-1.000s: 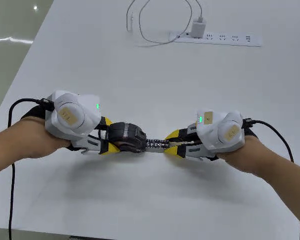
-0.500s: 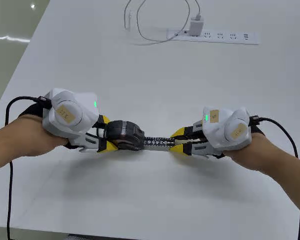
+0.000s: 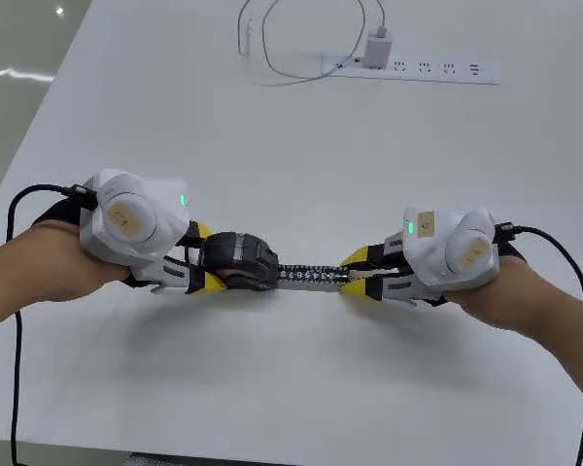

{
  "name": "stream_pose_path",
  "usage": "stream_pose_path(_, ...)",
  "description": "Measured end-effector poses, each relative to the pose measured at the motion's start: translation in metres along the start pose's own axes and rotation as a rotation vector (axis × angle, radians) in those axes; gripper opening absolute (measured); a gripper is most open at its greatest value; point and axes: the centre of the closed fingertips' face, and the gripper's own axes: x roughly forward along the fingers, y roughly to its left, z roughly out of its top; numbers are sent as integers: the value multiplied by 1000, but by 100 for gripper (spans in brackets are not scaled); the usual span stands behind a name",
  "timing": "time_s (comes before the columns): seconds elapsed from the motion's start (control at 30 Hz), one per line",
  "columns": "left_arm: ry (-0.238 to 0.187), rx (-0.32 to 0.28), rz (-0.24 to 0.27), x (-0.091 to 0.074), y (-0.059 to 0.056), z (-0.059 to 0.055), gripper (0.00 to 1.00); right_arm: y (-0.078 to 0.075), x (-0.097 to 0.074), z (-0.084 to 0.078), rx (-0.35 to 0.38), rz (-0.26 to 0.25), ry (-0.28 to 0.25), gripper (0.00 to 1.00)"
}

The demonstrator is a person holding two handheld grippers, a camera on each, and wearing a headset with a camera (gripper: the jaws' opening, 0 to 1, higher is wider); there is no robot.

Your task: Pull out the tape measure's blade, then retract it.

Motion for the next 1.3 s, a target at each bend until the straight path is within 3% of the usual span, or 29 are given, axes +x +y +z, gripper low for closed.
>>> stream_pose_path(1.3,2,6,1,0,0,0,25,0,-37,-30,29,-47,56,8)
